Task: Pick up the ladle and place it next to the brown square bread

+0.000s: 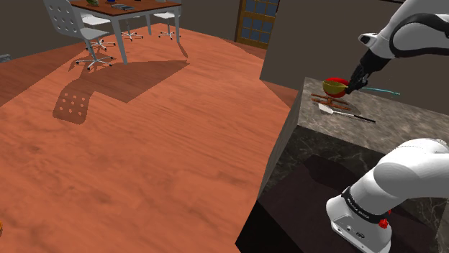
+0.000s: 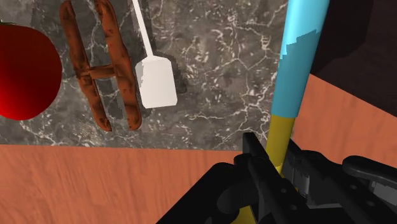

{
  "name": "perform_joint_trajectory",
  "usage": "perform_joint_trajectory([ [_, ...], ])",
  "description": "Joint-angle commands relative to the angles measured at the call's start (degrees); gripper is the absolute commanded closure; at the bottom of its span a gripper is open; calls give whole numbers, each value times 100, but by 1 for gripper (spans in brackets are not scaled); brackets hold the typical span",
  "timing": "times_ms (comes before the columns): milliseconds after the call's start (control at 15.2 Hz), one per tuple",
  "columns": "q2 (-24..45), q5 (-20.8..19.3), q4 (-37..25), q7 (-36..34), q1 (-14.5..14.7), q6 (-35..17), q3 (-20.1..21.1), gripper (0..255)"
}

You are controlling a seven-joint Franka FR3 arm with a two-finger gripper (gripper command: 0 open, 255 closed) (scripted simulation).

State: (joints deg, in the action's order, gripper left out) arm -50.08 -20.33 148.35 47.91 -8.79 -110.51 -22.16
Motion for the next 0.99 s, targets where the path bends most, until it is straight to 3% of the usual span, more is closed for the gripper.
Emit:
perform_joint_trajectory([
  [0, -3, 43, -145, 10, 20, 149, 43, 255],
  [594, 68, 198, -791, 64, 96, 723, 189, 255],
  [924, -359, -169, -753, 710, -234, 976, -315, 255],
])
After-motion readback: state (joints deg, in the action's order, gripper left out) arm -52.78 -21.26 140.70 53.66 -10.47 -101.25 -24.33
